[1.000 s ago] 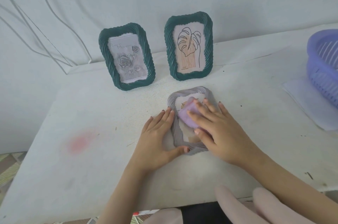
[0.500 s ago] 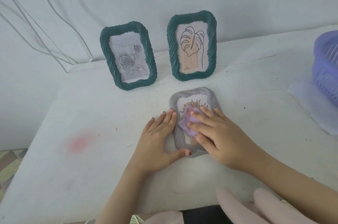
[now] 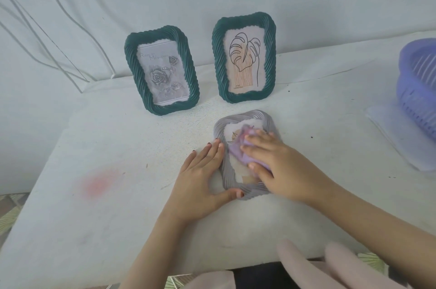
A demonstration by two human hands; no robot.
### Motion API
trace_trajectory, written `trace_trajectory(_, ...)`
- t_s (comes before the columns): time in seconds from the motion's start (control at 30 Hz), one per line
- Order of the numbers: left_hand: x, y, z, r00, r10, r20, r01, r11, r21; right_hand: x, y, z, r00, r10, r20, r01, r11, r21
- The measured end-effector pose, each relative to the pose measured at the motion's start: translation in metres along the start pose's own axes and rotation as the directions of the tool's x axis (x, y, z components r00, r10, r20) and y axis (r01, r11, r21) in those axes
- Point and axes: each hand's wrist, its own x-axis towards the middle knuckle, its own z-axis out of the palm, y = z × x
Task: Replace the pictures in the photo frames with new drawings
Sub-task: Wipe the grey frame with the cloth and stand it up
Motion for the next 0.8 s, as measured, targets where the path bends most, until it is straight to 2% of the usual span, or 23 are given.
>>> trace_trajectory(0.07,0.001,0.0,0.001,1.0,-0.003,-0.008,0.003,1.0,0.0,-0.024,-0.011,0.0,0.999,-0.016,0.042,0.016,1.0,0.01)
trace_trajectory(0.17,0.001,0.0,0.0,1.0,-0.007,-0.015,0.007,1.0,-0.014,-0.042,-0.014,-0.005,1.0,-0.002,-0.01,0.001,0.996,-0.087)
trace_trajectory(0.33,-0.001,0.002,-0.001,1.0,0.001,-0.01,-0.001,1.0,-0.019,-0.011,0.007,-0.013,0.994,0.095,-0.061,-0.104,0.979,-0.173)
trace_trajectory(0.43,-0.002,0.002,-0.001,1.0,0.001,-0.014,-0.002,1.0,-0.017,0.015,0.009,-0.008,0.986,0.159,-0.048,-0.164,0.979,-0.124)
trace_trajectory(0.53,0.0,0.002,0.0,1.0,0.004,-0.017,-0.004,1.0,-0.007,0.019,0.0,-0.001,0.991,0.118,-0.063,-0.119,0.993,-0.015)
trace_trajectory(0.63,0.001,0.001,0.0,0.999,0.013,-0.038,-0.013,1.0,-0.008,-0.002,-0.017,0.008,1.0,-0.003,-0.012,0.003,0.999,0.043)
trace_trajectory(0.8,0.001,0.0,0.0,1.0,0.007,-0.017,-0.007,1.0,-0.006,-0.041,-0.008,0.005,0.998,-0.069,0.004,0.069,0.997,-0.034)
